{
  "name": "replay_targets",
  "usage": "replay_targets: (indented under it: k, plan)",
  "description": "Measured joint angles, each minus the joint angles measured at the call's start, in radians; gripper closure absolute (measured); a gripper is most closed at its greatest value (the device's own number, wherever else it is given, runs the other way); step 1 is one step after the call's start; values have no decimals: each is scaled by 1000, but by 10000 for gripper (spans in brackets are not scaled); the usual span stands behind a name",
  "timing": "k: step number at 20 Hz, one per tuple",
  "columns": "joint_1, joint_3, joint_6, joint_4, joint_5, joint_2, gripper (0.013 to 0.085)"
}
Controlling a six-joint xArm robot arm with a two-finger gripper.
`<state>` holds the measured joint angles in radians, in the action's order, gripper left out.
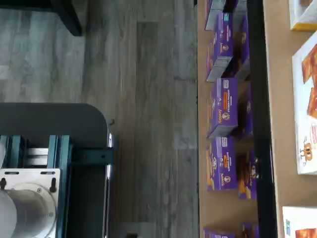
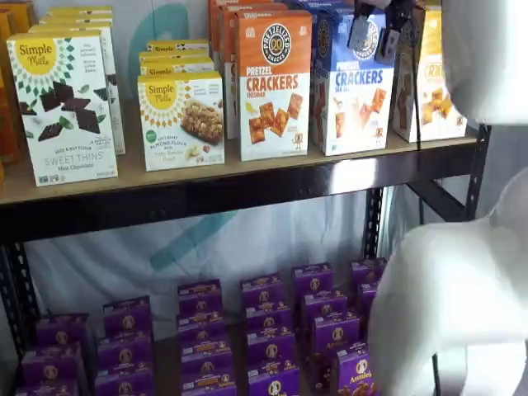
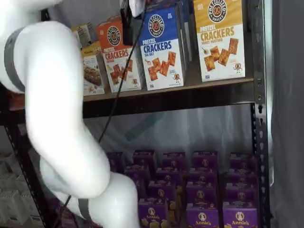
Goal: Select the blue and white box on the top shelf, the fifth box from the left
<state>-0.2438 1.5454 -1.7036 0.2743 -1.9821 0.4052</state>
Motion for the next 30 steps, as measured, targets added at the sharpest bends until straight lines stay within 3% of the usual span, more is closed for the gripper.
replay_targets:
  k: [3,7,15,20,30]
  plan:
    - [25,7,15,-25,-21,1,130]
    - [31,-6,25,-16,-22,16,130]
    - [-17,-13,20,69,54,40,130]
    - [-62,-28,15,151,137,62,130]
    - [-80,-23,2,179,258,53,130]
